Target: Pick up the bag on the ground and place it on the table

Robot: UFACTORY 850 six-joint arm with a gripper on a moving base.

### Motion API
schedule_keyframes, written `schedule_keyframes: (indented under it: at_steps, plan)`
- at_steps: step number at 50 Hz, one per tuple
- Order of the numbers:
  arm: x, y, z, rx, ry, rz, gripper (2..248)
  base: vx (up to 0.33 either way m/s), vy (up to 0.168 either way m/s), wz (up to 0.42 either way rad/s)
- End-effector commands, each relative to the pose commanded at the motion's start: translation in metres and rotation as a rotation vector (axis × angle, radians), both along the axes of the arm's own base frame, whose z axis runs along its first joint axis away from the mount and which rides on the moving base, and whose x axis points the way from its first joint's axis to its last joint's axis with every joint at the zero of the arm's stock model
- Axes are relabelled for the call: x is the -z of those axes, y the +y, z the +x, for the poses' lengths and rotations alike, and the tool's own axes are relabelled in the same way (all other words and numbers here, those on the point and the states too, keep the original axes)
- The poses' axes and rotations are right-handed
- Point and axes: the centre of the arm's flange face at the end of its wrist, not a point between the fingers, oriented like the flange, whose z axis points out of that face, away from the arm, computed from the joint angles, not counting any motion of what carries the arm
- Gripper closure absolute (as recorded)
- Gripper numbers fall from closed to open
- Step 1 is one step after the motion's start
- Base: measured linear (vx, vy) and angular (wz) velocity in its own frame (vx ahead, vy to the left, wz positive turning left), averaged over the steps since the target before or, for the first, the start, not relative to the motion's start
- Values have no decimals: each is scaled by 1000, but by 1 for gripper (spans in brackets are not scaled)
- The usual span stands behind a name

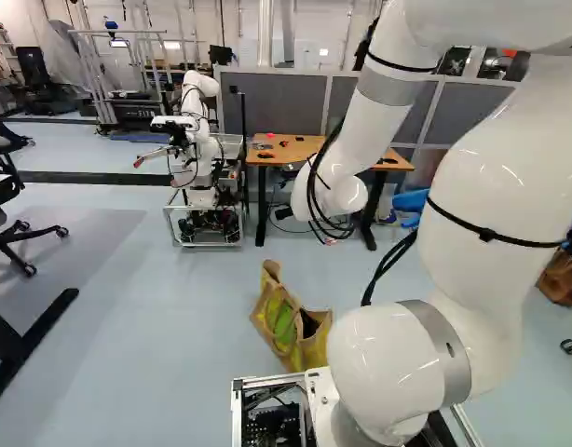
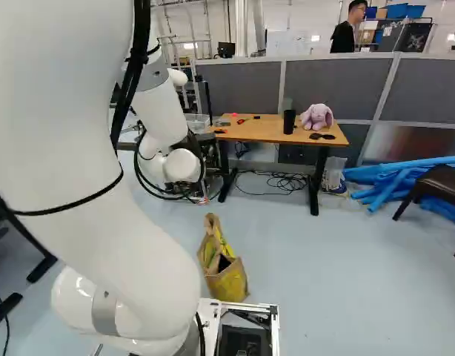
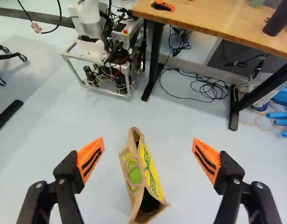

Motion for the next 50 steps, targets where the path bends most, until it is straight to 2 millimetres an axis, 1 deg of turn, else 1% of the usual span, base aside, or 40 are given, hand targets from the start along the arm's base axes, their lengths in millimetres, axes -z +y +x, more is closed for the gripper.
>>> schedule_keyframes:
  at_steps: [11,34,50]
  plan:
    - [9,2,18,-35,86,-34,3,0,0,0]
    - [47,4,59,-95,286,-110,3,0,0,0]
    - [71,4,89,-98,330,-120,3,0,0,0]
